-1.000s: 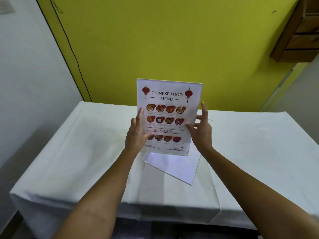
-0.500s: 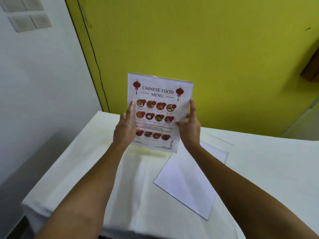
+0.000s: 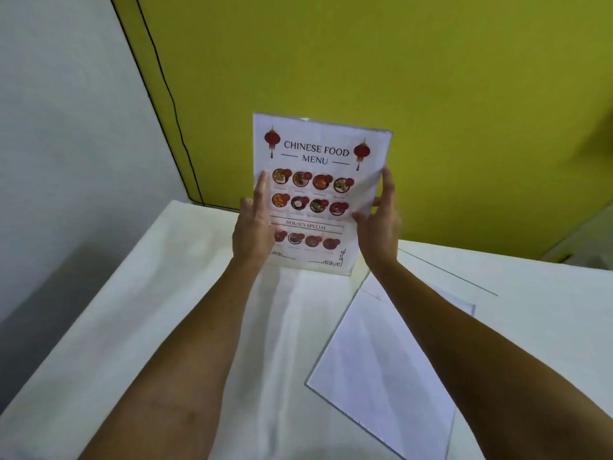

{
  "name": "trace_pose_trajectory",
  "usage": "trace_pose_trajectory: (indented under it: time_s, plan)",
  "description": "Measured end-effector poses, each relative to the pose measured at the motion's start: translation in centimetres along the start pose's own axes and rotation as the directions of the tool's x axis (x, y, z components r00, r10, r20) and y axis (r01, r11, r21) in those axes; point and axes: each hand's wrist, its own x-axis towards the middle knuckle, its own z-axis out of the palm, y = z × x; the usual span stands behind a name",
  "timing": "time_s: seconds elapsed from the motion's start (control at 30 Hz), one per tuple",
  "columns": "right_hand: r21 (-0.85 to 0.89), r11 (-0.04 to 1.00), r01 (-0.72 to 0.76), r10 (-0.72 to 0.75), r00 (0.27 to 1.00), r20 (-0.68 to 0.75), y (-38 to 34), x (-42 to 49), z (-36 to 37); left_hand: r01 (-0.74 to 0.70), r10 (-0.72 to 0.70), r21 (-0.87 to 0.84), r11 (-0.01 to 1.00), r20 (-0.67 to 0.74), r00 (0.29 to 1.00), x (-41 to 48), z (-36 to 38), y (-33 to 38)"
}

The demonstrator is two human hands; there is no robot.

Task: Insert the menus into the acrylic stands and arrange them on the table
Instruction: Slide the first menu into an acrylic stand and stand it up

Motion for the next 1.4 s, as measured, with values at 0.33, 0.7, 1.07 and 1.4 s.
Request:
trace_pose_trajectory:
  time_s: [0.33,0.7,1.07,1.4]
  plan:
    - [-0.083,0.995,-0.061,0.062,0.998,0.015,0.3,0.4,0.7,-0.072,0.075,-0.035,0.997,0.08,0.994,1.2,0.6,-1.2]
    - [-0.117,0.992,-0.046,0.054,0.997,0.063,1.0,0.2,-0.1,-0.025,0.042,-0.126,0.992,0.139,0.989,0.5,-0.7,-0.4]
    - [-0.248,0.968,0.044,0.024,0.964,0.265,1.4,-4.4,-4.7,-0.038,0.026,0.09,0.995,0.131,0.991,-5.0,-0.6,1.1]
    - [-0.596,0.628,0.5,0.005,0.764,0.646,10.2,-17.3,-14.3,-0.386,0.267,0.06,0.921,0.626,0.733,-17.5,3.2,5.1]
